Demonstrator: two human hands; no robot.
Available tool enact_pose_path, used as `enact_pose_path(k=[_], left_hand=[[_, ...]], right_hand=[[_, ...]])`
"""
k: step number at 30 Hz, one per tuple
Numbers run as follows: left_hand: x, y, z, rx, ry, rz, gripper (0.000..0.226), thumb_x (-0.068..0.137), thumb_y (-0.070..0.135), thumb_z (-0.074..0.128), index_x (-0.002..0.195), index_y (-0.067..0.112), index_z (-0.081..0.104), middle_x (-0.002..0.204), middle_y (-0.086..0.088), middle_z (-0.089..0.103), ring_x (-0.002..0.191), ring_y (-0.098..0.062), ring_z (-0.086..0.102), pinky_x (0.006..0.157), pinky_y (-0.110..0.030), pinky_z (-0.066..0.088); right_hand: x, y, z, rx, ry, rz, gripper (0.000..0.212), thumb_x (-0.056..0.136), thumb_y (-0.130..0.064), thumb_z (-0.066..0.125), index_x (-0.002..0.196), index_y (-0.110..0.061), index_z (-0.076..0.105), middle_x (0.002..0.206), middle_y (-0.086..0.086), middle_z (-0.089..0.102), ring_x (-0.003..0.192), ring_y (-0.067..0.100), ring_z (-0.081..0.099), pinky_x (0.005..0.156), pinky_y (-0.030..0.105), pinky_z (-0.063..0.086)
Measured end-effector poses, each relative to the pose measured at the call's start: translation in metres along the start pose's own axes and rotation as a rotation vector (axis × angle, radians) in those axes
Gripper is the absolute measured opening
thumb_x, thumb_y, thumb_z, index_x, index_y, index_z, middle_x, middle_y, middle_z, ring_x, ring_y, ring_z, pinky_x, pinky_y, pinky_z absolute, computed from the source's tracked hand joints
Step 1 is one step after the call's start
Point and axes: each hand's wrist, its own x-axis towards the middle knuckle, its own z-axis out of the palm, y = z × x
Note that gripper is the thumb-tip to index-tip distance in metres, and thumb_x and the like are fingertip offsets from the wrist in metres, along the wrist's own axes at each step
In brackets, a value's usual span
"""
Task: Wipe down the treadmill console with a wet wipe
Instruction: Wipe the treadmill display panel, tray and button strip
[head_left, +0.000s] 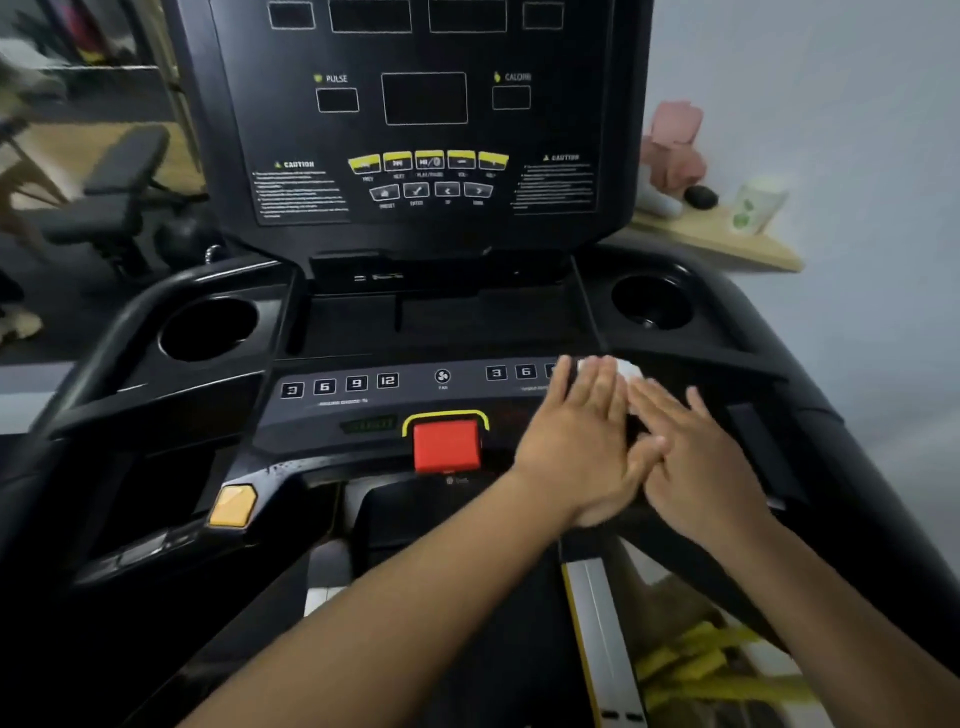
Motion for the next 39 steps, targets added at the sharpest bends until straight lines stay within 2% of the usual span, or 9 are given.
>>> enact_pose_path(k=[6, 9, 15, 18, 20, 22, 26, 32, 39], left_hand=[[-0.058, -0.011, 0.009, 0.029, -0.017, 0.057, 0.084, 0.094, 0.064, -0.003, 0.154, 0.007, 0.007, 0.162, -0.012, 0.005, 0.15, -0.022, -0.007, 0.119, -0.049, -0.01], [-0.076, -0.053, -0.001, 0.085, 0.001, -0.084, 0.092, 0.086, 0.065, -0.019, 0.154, 0.009, 0.009, 0.163, -0.01, 0.007, 0.151, -0.021, -0.003, 0.119, -0.051, -0.009], [-0.138, -0.166, -0.018, -0.033, 0.117, -0.425, 0.085, 0.087, 0.061, -0.01, 0.155, 0.015, 0.012, 0.164, -0.006, 0.009, 0.151, -0.015, -0.002, 0.121, -0.043, -0.009], [-0.185, -0.193, -0.016, -0.321, 0.234, -0.515, 0.073, 0.093, 0.058, 0.01, 0.152, 0.02, 0.03, 0.157, -0.001, 0.034, 0.147, -0.014, 0.022, 0.122, -0.043, 0.005], [-0.215, -0.189, -0.015, -0.552, 0.285, -0.531, 0.056, 0.096, 0.053, 0.025, 0.137, 0.022, 0.045, 0.13, 0.006, 0.06, 0.124, -0.013, 0.052, 0.119, -0.043, 0.018], [-0.245, -0.177, -0.009, -0.614, 0.321, -0.53, 0.049, 0.096, 0.05, 0.032, 0.131, 0.021, 0.051, 0.12, 0.007, 0.064, 0.115, -0.009, 0.057, 0.117, -0.039, 0.024], [-0.272, -0.167, -0.001, -0.459, 0.318, -0.536, 0.065, 0.094, 0.055, 0.029, 0.143, 0.017, 0.048, 0.146, 0.003, 0.049, 0.14, -0.003, 0.035, 0.12, -0.031, 0.019], [-0.214, -0.195, -0.022, -0.508, 0.283, -0.549, 0.044, 0.096, 0.05, 0.027, 0.118, 0.022, 0.054, 0.109, -0.001, 0.067, 0.105, -0.027, 0.062, 0.086, -0.035, 0.045], [-0.224, -0.163, -0.003, -0.045, 0.143, -0.378, 0.065, 0.1, 0.051, 0.022, 0.139, 0.008, 0.052, 0.146, -0.018, 0.047, 0.14, -0.033, 0.039, 0.117, -0.046, 0.024]], right_hand=[[-0.039, -0.027, 0.022, 0.0, -0.029, -0.063, 0.055, 0.096, -0.032, 0.029, 0.147, -0.012, 0.034, 0.154, -0.001, 0.028, 0.146, 0.009, 0.011, 0.121, 0.032, 0.003], [-0.003, -0.07, 0.028, -0.075, -0.04, -0.165, 0.059, 0.094, -0.034, 0.025, 0.146, -0.01, 0.037, 0.154, 0.003, 0.033, 0.145, 0.009, 0.016, 0.12, 0.037, -0.001], [0.087, -0.199, 0.048, -0.162, -0.231, -0.404, 0.061, 0.096, -0.027, 0.032, 0.154, -0.015, 0.015, 0.163, -0.003, 0.008, 0.148, 0.008, -0.001, 0.12, 0.047, -0.006], [0.095, -0.253, 0.064, -0.158, -0.263, -0.535, 0.062, 0.094, -0.025, 0.035, 0.153, -0.012, 0.02, 0.162, 0.0, 0.015, 0.149, 0.011, 0.004, 0.12, 0.046, -0.005], [0.078, -0.268, 0.073, -0.167, -0.249, -0.629, 0.065, 0.089, -0.029, 0.029, 0.152, -0.01, 0.024, 0.16, 0.003, 0.021, 0.148, 0.014, 0.011, 0.12, 0.047, -0.002], [0.047, -0.269, 0.078, -0.13, -0.221, -0.694, 0.07, 0.084, -0.033, 0.024, 0.147, -0.006, 0.036, 0.155, 0.007, 0.034, 0.146, 0.018, 0.023, 0.121, 0.048, 0.006], [0.013, -0.254, 0.087, -0.102, -0.217, -0.723, 0.06, 0.088, -0.032, 0.035, 0.141, -0.006, 0.047, 0.15, 0.006, 0.043, 0.141, 0.017, 0.034, 0.115, 0.049, 0.017], [0.058, -0.258, 0.086, -0.1, -0.155, -0.578, 0.062, 0.086, -0.031, 0.027, 0.136, -0.003, 0.052, 0.152, 0.005, 0.04, 0.143, 0.016, 0.031, 0.118, 0.053, 0.014], [0.016, -0.219, 0.083, -0.07, -0.142, -0.57, 0.064, 0.082, -0.029, 0.038, 0.143, -0.009, 0.044, 0.152, 0.002, 0.041, 0.143, 0.013, 0.029, 0.118, 0.048, 0.013]])
